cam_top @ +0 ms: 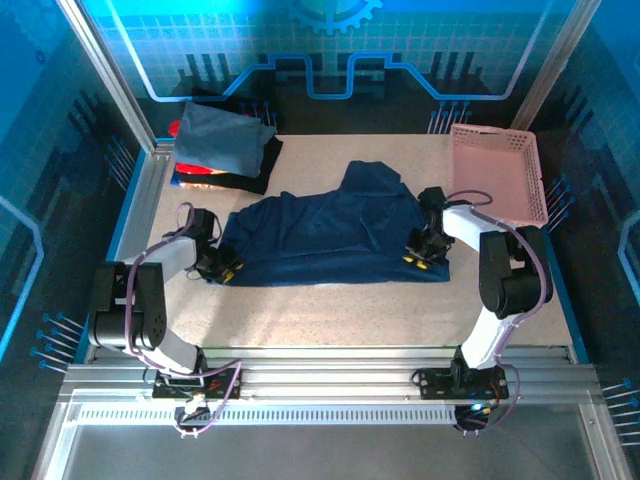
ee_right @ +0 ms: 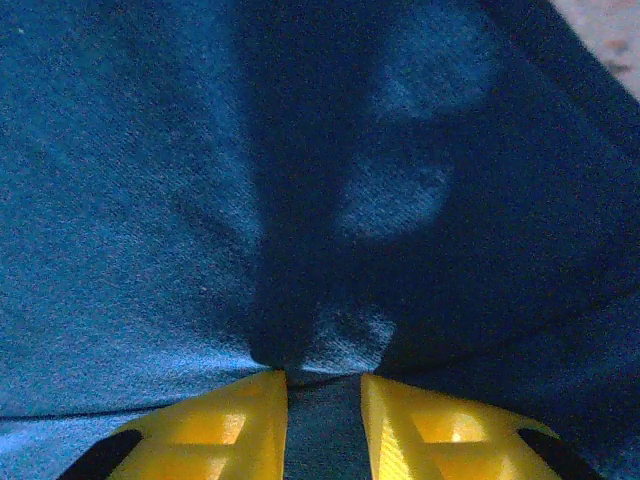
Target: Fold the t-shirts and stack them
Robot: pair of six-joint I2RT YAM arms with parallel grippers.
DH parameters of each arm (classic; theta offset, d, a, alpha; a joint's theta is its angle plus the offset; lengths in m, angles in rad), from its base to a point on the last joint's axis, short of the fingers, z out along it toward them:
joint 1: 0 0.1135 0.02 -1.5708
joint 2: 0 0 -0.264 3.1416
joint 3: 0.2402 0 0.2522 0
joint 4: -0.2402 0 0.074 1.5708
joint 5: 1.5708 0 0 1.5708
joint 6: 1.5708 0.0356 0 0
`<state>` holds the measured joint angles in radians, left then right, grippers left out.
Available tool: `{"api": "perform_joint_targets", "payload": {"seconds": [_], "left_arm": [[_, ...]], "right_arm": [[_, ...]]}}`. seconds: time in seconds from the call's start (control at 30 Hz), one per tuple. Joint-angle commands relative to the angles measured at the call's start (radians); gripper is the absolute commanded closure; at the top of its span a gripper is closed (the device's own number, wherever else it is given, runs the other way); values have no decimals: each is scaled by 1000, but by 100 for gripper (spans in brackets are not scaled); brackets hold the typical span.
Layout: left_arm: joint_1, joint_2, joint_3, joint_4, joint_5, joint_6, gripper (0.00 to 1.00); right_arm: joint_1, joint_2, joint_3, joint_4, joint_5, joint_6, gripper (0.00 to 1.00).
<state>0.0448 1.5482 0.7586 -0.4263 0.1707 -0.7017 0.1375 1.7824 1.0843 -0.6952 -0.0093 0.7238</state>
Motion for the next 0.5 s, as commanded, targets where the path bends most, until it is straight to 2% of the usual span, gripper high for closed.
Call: {"api": "perform_joint_targets", "payload": {"seconds": [0.0,0.47], "left_arm": [[13,-13,-70,-71,-61,-9,68],[13,-388,-336,-237,7,-135,66]], "right_arm": [[6,-5,-35,-100,127,25,71],[39,-147,-167,-175,186,9,70]]}}
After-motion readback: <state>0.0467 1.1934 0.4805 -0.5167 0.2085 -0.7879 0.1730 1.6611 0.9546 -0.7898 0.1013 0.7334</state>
